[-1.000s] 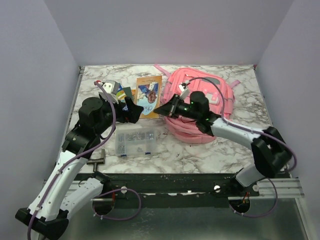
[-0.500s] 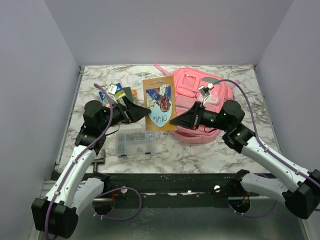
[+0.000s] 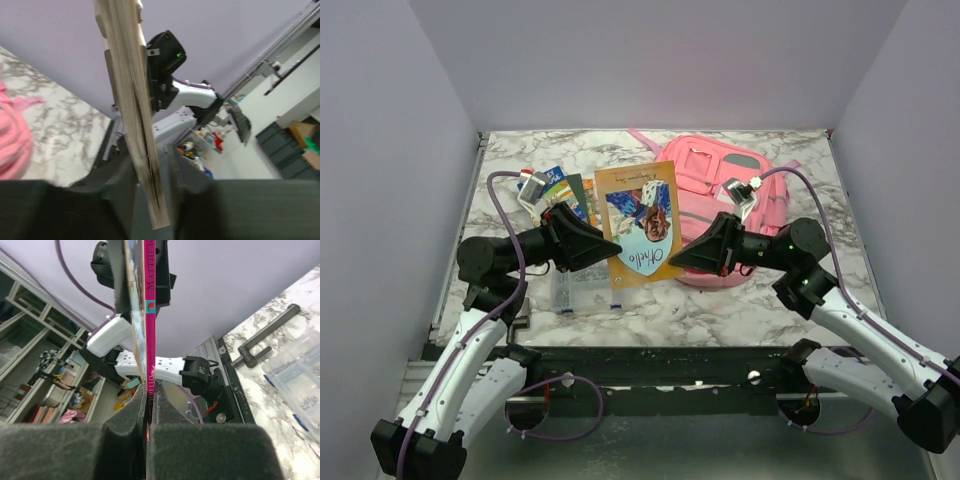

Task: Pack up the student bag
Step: Pick up the book from the center of the board.

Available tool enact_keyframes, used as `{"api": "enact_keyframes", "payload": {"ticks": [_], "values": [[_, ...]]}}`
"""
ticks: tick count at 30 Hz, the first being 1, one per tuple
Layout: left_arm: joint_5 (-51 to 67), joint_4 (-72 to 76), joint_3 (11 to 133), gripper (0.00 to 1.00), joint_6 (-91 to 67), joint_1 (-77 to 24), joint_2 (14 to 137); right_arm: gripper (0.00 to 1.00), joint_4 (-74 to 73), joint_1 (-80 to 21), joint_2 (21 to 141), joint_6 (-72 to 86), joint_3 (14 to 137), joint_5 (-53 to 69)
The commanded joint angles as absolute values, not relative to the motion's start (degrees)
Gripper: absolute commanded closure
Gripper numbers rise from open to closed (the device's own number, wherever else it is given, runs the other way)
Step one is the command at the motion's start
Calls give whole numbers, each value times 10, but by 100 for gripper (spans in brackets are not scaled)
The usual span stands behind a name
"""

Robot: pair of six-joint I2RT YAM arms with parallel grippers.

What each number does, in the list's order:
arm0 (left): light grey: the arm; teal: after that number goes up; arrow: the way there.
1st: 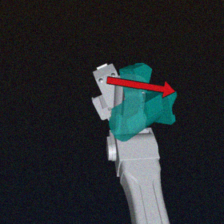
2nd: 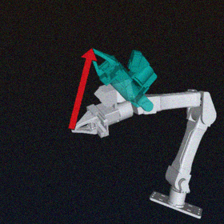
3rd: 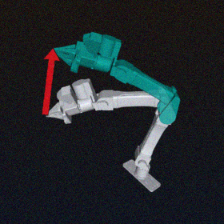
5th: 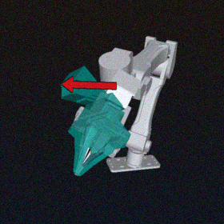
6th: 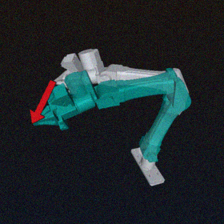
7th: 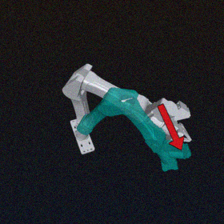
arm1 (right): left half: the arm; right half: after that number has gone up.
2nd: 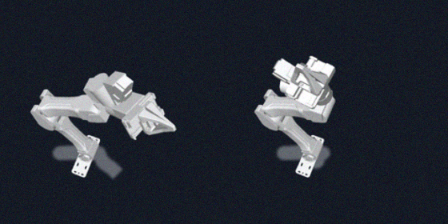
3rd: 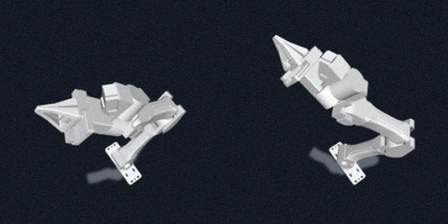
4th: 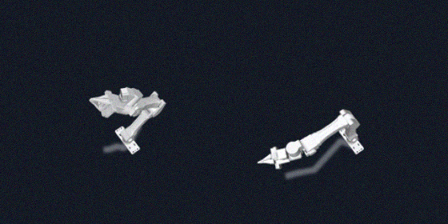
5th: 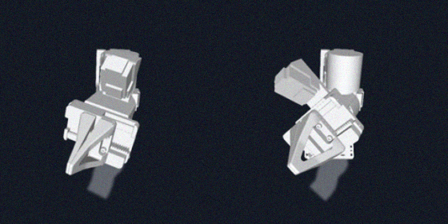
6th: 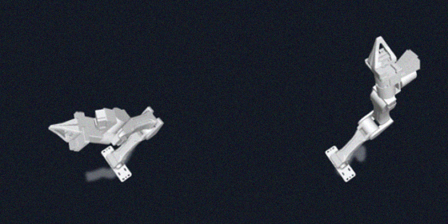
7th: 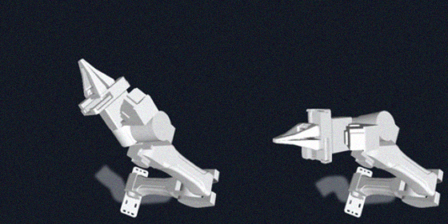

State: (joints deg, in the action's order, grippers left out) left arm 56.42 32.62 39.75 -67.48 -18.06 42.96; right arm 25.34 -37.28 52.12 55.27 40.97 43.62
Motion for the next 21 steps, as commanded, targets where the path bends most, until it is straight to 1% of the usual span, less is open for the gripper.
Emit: {"api": "enact_keyframes", "payload": {"ticks": [1,2,3,5,6,7,9,12,14,18,19,20,21], "values": [[589,361,421,86,-690,-197,442,99,298,-372,515,566,413,463],[593,361,426,97,-689,-197,447,93,239,-371,514,540,430,454],[599,361,429,100,-686,-197,452,83,175,-372,513,496,450,436],[615,361,436,100,-674,-197,458,63,17,-372,517,409,510,383],[627,360,441,100,-669,-197,462,53,-39,-372,519,381,533,369],[637,361,446,100,-666,-197,466,42,-65,-372,521,360,547,363],[665,361,457,100,-663,-198,481,36,-105,-371,524,340,571,363],[706,361,469,100,-661,-199,500,35,-90,-372,525,353,569,423],[725,361,474,100,-657,-202,513,35,-44,-371,524,388,552,462],[733,361,479,100,-646,-229,548,37,85,-372,520,466,494,490],[731,361,480,100,-643,-236,559,40,101,-372,519,479,487,487],[729,361,481,100,-643,-240,572,46,113,-372,517,490,479,479],[726,361,481,100,-643,-244,582,55,124,-372,512,502,469,469]]}}
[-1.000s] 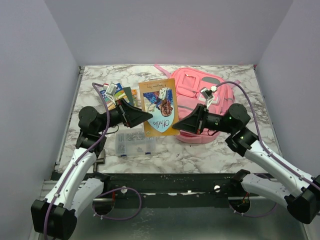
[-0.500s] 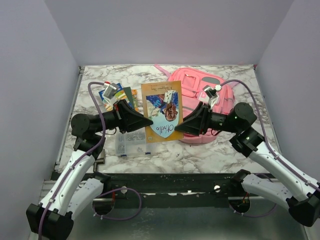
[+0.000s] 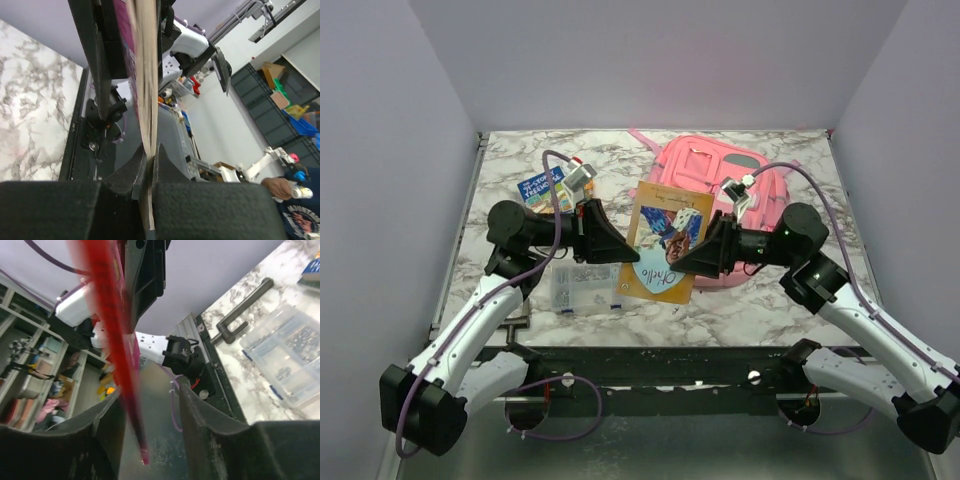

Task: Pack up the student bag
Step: Pick up the book from the center of the board, then place the book in the student bag.

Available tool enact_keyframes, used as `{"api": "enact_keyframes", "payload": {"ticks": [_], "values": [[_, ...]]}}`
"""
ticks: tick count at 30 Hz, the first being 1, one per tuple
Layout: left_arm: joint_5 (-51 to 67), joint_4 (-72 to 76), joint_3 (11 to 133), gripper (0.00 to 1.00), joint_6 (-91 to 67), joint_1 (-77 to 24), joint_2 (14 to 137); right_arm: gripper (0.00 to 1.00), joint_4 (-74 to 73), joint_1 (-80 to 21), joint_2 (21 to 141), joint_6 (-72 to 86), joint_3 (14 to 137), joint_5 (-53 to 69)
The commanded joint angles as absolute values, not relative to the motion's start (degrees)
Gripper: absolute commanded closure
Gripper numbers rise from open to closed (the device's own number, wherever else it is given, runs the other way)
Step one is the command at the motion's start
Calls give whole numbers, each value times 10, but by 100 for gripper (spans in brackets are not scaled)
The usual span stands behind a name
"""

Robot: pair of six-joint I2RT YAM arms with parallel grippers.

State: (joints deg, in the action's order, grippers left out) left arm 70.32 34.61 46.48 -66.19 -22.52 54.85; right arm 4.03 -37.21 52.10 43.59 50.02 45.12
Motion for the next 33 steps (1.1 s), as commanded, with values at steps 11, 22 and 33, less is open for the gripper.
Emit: {"api": "enact_keyframes", "payload": {"ticks": [11,22,33], "values": [[346,-80,553,36,-292,-272,615,100,-300,-372,455,388,519,-130],[133,-16,538,15,81,-509,731,100,-463,-366,502,400,561,-527],[77,-123,734,25,236,-533,1005,100,-439,-330,472,370,531,-433]]}}
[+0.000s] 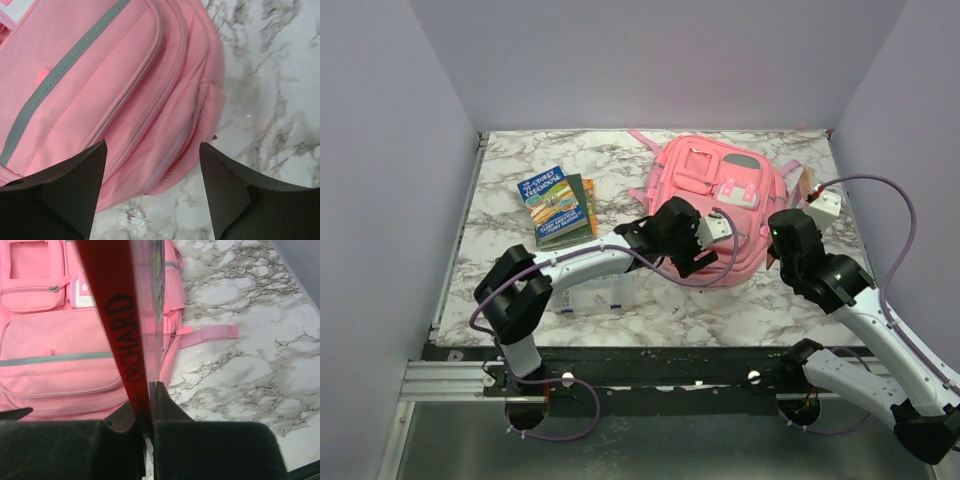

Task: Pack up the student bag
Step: Place the book in the student bag.

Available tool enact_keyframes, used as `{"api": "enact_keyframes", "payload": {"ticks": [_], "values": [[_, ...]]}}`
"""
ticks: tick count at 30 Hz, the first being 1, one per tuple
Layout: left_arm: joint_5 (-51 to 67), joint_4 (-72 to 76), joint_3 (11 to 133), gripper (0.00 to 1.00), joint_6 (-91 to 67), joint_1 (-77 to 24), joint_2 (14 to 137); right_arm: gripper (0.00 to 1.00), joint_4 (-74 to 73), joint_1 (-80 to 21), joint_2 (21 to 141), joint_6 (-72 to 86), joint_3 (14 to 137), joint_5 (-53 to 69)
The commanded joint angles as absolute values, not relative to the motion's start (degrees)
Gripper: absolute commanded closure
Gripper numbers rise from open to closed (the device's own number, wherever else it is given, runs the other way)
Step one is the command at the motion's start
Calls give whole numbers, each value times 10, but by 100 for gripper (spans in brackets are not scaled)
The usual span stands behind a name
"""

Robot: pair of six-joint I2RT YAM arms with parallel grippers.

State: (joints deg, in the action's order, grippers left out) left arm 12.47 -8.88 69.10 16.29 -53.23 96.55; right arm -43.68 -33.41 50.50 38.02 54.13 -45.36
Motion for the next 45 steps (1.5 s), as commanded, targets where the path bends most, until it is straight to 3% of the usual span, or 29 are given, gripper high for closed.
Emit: {"api": "enact_keyframes", "payload": {"ticks": [1,15,25,33,35,40,45], "values": [[74,-124,741,27,237,-533,1018,100,-446,-330,465,372,530,-433],[95,-178,823,33,204,-537,1112,100,-478,-330,429,357,571,-417],[-45,-191,905,100,152,-542,1123,100,-503,-330,408,395,567,-375],[-347,-100,860,100,35,-544,976,100,-502,-330,410,450,551,-304],[-376,-113,877,100,18,-542,953,100,-475,-330,409,463,543,-253],[-292,-225,1005,100,-55,-544,956,100,-420,-330,405,518,512,-23],[-213,-310,1142,100,-79,-552,1023,100,-383,-330,377,570,463,113]]}}
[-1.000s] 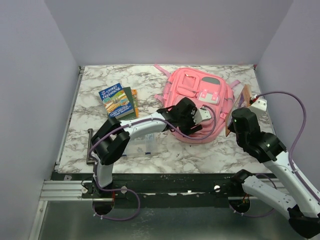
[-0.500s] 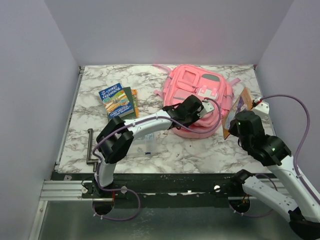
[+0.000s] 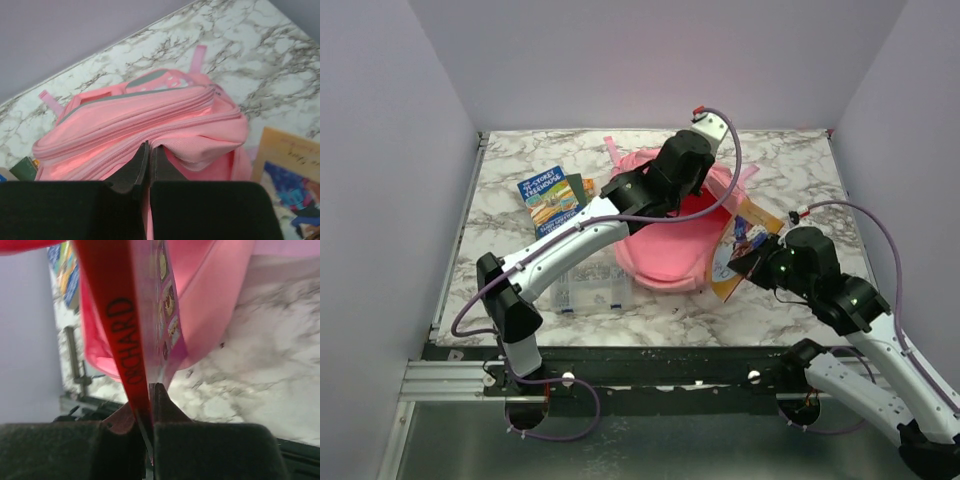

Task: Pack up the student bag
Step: Place the book in the student bag.

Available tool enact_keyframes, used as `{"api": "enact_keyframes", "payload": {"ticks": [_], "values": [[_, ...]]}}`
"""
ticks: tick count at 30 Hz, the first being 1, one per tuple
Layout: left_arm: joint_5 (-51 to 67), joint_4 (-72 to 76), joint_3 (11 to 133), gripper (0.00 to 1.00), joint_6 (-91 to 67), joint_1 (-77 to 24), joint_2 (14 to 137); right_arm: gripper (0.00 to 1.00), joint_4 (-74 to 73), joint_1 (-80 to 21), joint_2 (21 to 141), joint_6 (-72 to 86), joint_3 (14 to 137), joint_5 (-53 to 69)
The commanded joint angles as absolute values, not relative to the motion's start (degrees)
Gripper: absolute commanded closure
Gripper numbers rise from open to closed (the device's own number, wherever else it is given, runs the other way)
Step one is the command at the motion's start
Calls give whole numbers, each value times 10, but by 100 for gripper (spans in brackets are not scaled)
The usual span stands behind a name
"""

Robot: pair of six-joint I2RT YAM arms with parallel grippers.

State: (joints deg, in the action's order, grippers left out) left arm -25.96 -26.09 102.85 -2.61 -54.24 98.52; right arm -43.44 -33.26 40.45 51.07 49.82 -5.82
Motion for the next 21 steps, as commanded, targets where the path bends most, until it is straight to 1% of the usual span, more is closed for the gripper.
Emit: {"api": "enact_keyframes", "payload": {"ticks": [1,5,7,9,12,16,17,21], "values": [[-202,-319,1163,100,-78,-555,1033,100,-362,-330,369,584,447,140],[-150,-331,1194,100,-77,-568,1054,100,-252,-330,356,685,378,212],[-130,-332,1196,100,-88,-571,1056,100,-184,-330,350,733,342,219],[-121,-336,1202,100,-92,-572,1059,100,-156,-330,350,774,329,205],[-115,-338,1202,100,-93,-578,1060,100,-141,-330,351,824,318,151],[-120,-340,1203,100,-92,-580,1062,100,-178,-330,365,845,307,-4],[-118,-340,1203,100,-91,-582,1061,100,-160,-330,371,850,298,-35],[-113,-345,1216,100,-86,-593,1059,100,-69,-330,423,902,256,-58]]}}
